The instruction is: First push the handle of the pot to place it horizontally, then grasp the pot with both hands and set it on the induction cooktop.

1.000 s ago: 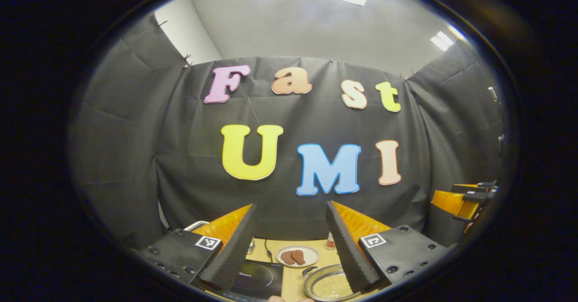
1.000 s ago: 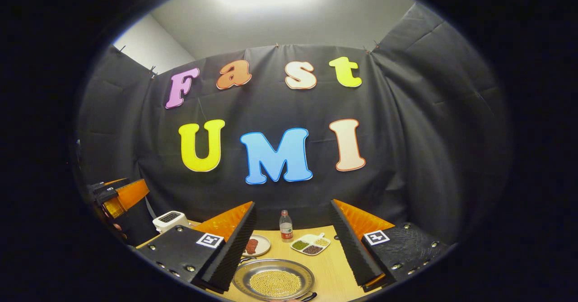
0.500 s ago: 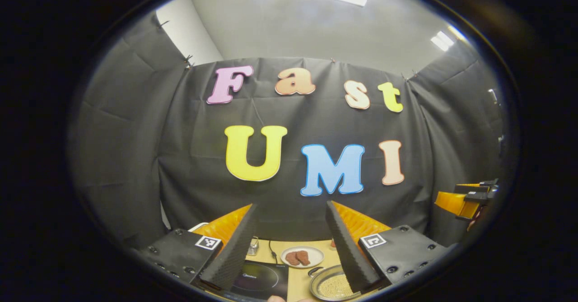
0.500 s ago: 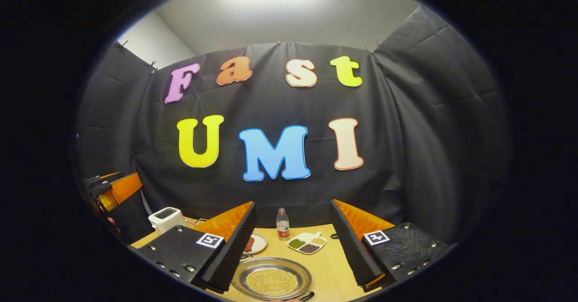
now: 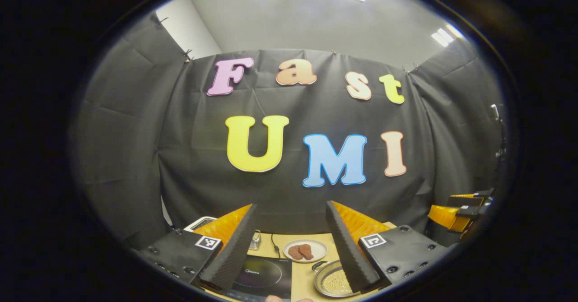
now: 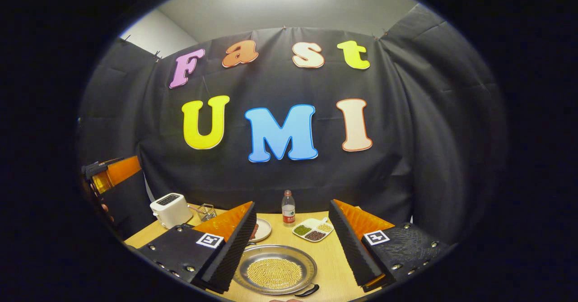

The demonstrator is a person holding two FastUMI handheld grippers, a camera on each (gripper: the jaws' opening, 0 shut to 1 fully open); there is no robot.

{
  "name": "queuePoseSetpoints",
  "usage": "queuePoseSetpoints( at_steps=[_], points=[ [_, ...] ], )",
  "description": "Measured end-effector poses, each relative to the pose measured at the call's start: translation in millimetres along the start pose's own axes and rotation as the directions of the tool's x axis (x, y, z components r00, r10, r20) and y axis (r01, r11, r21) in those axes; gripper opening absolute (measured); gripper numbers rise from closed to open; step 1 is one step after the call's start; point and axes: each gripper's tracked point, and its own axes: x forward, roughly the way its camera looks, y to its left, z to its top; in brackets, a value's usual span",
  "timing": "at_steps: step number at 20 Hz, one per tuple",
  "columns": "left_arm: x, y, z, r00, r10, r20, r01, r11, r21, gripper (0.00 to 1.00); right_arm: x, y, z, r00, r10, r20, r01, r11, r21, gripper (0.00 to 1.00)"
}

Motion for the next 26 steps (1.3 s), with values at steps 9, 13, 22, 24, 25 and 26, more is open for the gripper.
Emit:
queuePoseSetpoints(
  at_steps=[9, 13, 22, 24, 25, 26],
  points=[
    [1, 8, -4, 1.000, 0.013, 0.003, -0.013, 0.999, 0.033, 0.94, 13, 0, -111, 0.963, 0.024, -0.267, -0.015, 0.999, 0.036, 0.86],
    [-3, 4, 2, 1.000, 0.001, 0.029, -0.003, 0.999, 0.045, 0.94, 12, -3, -164, 0.912, 0.035, -0.409, -0.012, 0.998, 0.059, 0.40],
    [-2, -6, -8, 1.000, -0.016, 0.008, 0.015, 0.997, 0.073, 0.96, -21, 2, -277, 0.682, 0.134, -0.718, -0.057, 0.990, 0.131, 0.01],
    [-2, -4, -8, 1.000, -0.012, 0.006, 0.012, 0.997, 0.080, 0.96, -26, 3, -291, 0.646, 0.145, -0.749, -0.060, 0.988, 0.140, 0.02],
    [-2, -4, -9, 1.000, -0.011, 0.006, 0.011, 0.997, 0.081, 0.96, -27, 3, -295, 0.633, 0.151, -0.759, -0.058, 0.987, 0.147, 0.02],
    [-2, -4, -9, 1.000, -0.010, 0.007, 0.009, 0.996, 0.084, 0.94, -28, 2, -301, 0.618, 0.149, -0.772, -0.057, 0.988, 0.145, 0.02]
  ],
)
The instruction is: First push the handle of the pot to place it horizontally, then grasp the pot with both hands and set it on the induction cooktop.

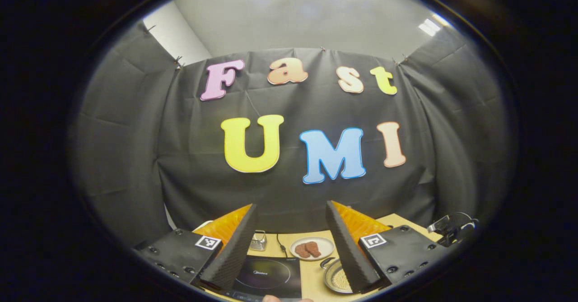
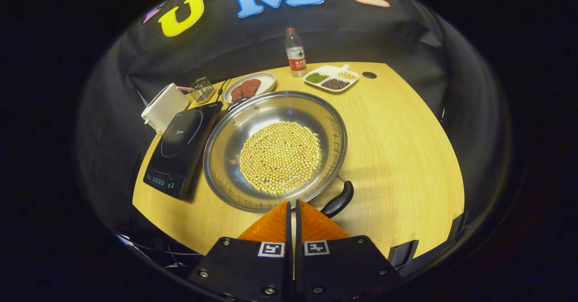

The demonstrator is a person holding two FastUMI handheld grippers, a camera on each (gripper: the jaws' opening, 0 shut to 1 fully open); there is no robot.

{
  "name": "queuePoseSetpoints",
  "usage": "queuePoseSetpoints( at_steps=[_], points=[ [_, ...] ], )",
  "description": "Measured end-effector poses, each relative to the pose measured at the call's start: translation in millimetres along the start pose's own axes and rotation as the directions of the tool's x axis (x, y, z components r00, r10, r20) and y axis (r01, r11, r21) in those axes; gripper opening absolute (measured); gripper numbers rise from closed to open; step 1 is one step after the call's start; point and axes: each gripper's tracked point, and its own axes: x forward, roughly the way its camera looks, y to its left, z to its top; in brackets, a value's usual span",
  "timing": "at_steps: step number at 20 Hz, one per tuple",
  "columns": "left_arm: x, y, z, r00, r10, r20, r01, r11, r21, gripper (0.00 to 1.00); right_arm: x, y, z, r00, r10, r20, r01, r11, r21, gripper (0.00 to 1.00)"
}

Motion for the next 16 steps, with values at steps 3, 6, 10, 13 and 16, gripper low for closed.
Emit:
queuePoseSetpoints(
  at_steps=[3, 6, 10, 13, 16],
  points=[
    [-3, 5, -1, 1.000, 0.014, -0.007, -0.014, 1.000, 0.004, 0.96, 10, 2, -13, 0.997, 0.006, -0.070, -0.006, 1.000, 0.002, 0.02],
    [-8, 10, -7, 0.999, 0.032, -0.025, -0.032, 0.999, 0.016, 0.94, 18, -5, -20, 0.995, -0.013, -0.102, 0.011, 1.000, -0.020, 0.02],
    [-13, 10, -14, 0.998, 0.042, -0.054, -0.040, 0.999, 0.032, 0.96, 24, -6, -21, 0.993, -0.004, -0.121, 0.000, 1.000, -0.029, 0.01],
    [-18, 10, -13, 0.997, 0.046, -0.056, -0.043, 0.998, 0.040, 0.96, 30, -13, -23, 0.992, -0.022, -0.126, 0.017, 0.999, -0.042, 0.01],
    [-20, 12, -11, 0.997, 0.049, -0.052, -0.047, 0.998, 0.044, 0.94, 30, -23, -22, 0.992, -0.038, -0.122, 0.034, 0.999, -0.037, 0.01]
  ],
)
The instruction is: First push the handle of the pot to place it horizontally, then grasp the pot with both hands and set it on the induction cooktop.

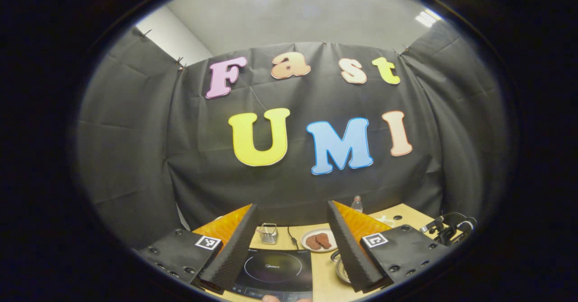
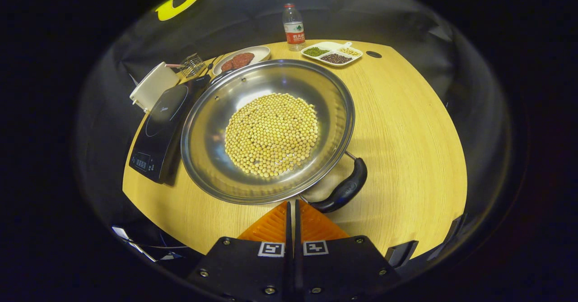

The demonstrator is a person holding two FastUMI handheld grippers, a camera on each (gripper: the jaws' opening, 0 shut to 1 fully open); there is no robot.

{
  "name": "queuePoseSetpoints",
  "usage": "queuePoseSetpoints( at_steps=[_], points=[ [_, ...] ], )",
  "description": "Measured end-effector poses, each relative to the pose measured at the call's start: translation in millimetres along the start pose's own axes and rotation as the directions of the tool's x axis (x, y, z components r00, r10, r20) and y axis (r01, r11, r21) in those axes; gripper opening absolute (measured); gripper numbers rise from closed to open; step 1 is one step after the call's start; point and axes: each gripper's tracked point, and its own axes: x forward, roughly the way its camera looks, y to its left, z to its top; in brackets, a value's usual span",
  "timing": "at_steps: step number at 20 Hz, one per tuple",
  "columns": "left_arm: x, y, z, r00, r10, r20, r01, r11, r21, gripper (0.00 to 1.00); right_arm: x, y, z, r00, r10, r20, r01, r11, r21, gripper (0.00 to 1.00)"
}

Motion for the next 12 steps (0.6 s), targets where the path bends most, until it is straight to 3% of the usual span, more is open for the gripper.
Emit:
queuePoseSetpoints(
  at_steps=[1, 6, 7, 8, 12],
  points=[
    [1, 0, 0, 1.000, 0.000, 0.000, 0.000, 1.000, -0.003, 0.98, 0, -5, 3, 1.000, -0.012, 0.005, 0.012, 1.000, 0.001, 0.01],
    [5, -7, -3, 1.000, -0.010, -0.008, 0.010, 1.000, -0.006, 0.98, 1, -24, 10, 0.998, -0.053, 0.016, 0.053, 0.998, 0.015, 0.01],
    [4, -7, -5, 1.000, -0.012, -0.012, 0.012, 1.000, -0.005, 0.94, 1, -28, 13, 0.998, -0.060, 0.020, 0.060, 0.998, 0.015, 0.01],
    [4, -8, -7, 1.000, -0.014, -0.015, 0.014, 1.000, -0.006, 0.98, 2, -33, 14, 0.997, -0.070, 0.022, 0.070, 0.997, 0.012, 0.01],
    [6, -11, -8, 1.000, -0.016, -0.023, 0.016, 1.000, -0.002, 0.98, 5, -44, 21, 0.997, -0.081, 0.019, 0.081, 0.997, 0.012, 0.01]
  ],
)
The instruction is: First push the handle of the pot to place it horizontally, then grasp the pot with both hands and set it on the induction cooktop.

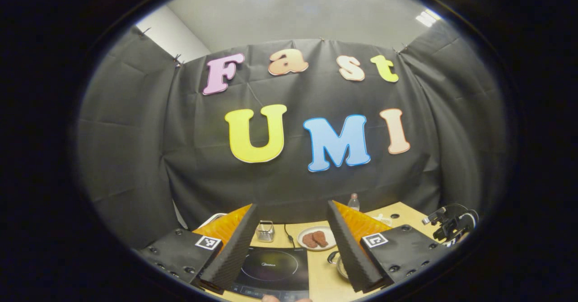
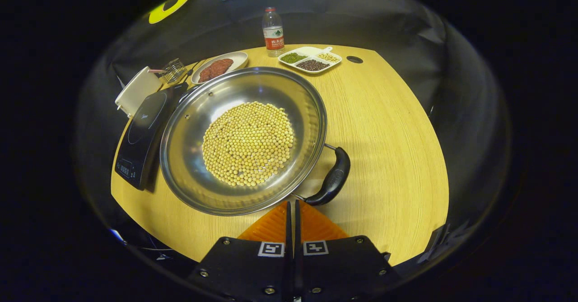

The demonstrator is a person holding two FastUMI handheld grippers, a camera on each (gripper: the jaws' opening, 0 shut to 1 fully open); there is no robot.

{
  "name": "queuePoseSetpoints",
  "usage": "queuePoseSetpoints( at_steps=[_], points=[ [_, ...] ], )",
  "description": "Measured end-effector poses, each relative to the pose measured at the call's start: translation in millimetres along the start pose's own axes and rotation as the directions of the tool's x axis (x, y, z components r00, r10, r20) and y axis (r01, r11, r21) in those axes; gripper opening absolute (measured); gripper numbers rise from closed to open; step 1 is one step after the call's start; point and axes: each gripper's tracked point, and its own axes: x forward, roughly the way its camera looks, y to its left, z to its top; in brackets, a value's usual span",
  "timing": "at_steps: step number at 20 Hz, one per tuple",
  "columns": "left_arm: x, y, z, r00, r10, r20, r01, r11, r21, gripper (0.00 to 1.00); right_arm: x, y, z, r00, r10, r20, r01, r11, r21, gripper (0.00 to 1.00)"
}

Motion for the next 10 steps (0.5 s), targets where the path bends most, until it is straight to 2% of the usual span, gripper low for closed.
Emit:
queuePoseSetpoints(
  at_steps=[2, 6, 9, 10],
  points=[
    [1, -1, -2, 1.000, 0.000, -0.006, 0.000, 1.000, 0.008, 0.98, 4, -4, 4, 1.000, 0.003, -0.004, -0.003, 1.000, 0.021, 0.01],
    [0, -4, -8, 1.000, 0.003, -0.021, -0.003, 1.000, 0.006, 0.98, 11, -19, 12, 1.000, -0.024, -0.005, 0.024, 1.000, -0.006, 0.01],
    [1, -7, -10, 0.999, 0.010, -0.034, -0.009, 1.000, 0.008, 0.98, 19, -28, 18, 0.999, -0.021, -0.029, 0.022, 0.999, 0.031, 0.01],
    [1, -9, -11, 0.999, 0.013, -0.039, -0.013, 1.000, 0.009, 0.94, 22, -33, 20, 0.999, -0.027, -0.030, 0.028, 0.999, 0.030, 0.01]
  ],
)
